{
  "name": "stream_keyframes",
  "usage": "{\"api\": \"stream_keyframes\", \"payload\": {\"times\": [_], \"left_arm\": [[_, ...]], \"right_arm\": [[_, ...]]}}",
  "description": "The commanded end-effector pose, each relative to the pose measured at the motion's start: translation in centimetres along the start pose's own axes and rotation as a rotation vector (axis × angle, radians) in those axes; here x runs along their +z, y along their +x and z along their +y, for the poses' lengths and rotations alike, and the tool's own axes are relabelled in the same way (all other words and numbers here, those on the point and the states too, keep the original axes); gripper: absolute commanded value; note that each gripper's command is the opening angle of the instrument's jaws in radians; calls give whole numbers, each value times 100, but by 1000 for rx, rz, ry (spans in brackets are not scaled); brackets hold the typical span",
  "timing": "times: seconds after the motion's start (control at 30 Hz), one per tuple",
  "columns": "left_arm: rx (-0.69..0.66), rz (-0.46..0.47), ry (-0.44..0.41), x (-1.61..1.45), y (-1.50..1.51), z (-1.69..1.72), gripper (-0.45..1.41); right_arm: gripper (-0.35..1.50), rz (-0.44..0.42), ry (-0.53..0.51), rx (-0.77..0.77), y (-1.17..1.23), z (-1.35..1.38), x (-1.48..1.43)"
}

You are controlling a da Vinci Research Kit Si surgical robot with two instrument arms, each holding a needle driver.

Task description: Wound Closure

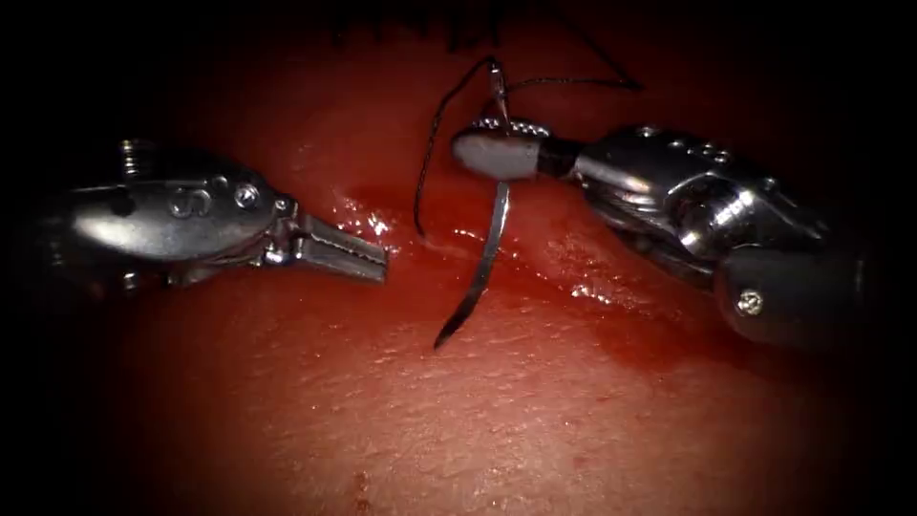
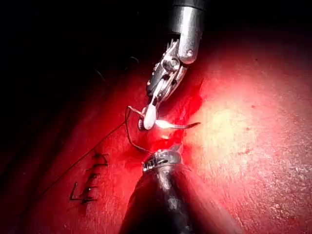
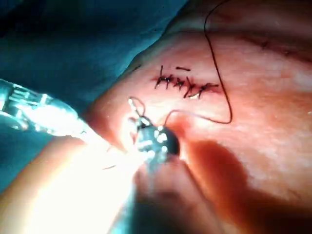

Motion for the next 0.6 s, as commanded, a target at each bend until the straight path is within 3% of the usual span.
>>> {"api": "stream_keyframes", "payload": {"times": [0.03, 0.23, 0.27, 0.6], "left_arm": [[4, -10, 3, 11, 1, -4, -45], [15, -53, 20, 33, -2, -17, -45], [30, -100, 25, 42, -8, -20, -45], [54, -161, 20, 59, -22, -35, -45]], "right_arm": [[-35, 8, -5, -8, -5, 0, 7], [-35, 21, -23, -63, -4, 0, 7], [-35, 21, -29, -79, -4, 0, 6], [-35, 25, -35, -130, -2, 0, 6]]}}
